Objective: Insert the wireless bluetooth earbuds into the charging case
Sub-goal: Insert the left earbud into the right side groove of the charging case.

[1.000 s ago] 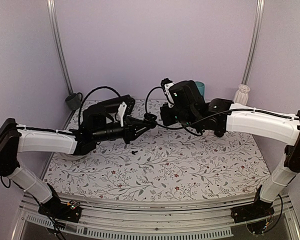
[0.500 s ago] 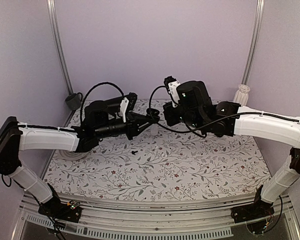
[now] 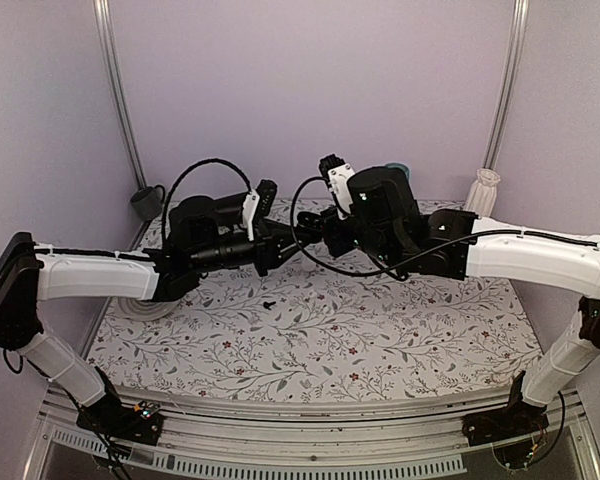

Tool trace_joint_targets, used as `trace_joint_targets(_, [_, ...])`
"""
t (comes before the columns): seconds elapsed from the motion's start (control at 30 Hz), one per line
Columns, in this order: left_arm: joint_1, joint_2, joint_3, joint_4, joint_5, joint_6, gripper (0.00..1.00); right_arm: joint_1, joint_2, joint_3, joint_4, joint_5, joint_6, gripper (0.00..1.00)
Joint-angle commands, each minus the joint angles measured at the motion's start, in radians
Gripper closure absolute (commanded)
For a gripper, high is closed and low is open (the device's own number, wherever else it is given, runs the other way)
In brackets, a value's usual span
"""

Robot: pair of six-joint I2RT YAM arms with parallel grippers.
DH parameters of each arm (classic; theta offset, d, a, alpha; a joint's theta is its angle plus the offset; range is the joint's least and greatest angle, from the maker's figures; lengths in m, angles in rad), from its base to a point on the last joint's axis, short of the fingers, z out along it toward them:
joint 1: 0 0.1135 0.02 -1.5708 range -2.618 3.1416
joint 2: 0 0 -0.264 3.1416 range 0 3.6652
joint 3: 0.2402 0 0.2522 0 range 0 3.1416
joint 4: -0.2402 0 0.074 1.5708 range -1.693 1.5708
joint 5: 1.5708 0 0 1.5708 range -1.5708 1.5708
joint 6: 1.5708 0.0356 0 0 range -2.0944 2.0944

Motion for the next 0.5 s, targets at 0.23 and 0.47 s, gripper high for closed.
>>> trace_joint_targets(0.23, [-0.019,-0.001,0.035,0.014,0.004,0.001,1.0,0.038,0.034,-0.012,0.02,0.102,-0.06,0.94])
trace_joint_targets(0.47, [-0.018,0.004,0.043,0.019,-0.003,-0.014,1.0,0.059,0.054,-0.011,0.032,0.125,-0.076,0.94])
